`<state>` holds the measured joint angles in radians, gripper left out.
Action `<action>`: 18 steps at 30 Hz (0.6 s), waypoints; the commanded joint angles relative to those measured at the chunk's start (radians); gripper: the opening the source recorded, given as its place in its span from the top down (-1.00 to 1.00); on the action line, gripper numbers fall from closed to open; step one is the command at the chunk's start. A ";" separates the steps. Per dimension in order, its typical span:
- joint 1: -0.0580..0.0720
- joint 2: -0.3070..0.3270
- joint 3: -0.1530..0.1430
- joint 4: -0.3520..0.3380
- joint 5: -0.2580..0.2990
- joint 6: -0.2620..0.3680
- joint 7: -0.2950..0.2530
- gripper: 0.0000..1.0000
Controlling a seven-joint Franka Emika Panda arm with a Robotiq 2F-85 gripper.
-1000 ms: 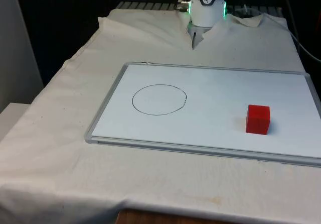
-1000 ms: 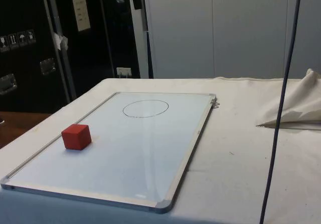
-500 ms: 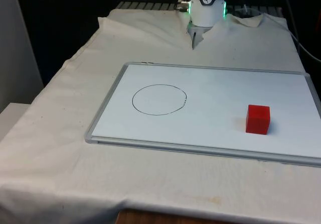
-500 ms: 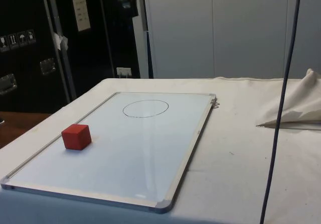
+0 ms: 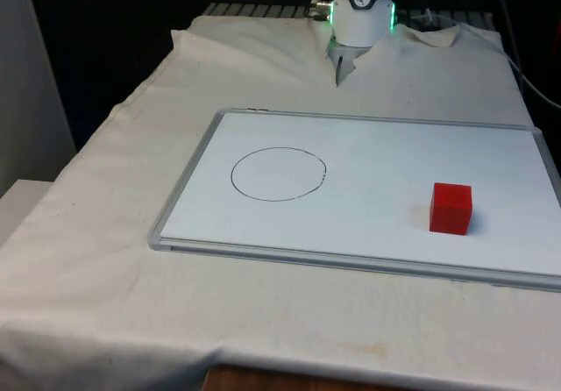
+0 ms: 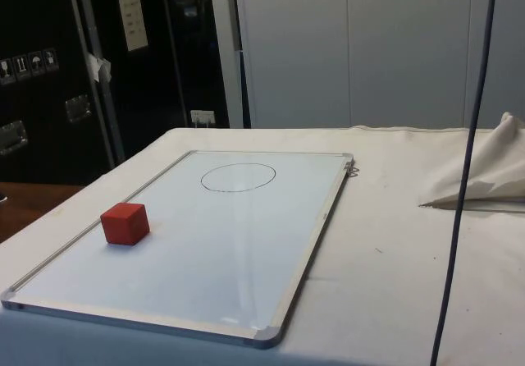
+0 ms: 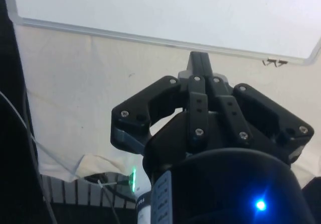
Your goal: Push the cube into the marked area.
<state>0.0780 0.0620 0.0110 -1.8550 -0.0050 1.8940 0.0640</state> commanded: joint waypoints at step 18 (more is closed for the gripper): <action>0.017 0.152 0.100 0.109 -0.030 0.075 0.117 1.00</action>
<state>0.0890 0.1990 0.1100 -1.7590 -0.0260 1.9680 0.1670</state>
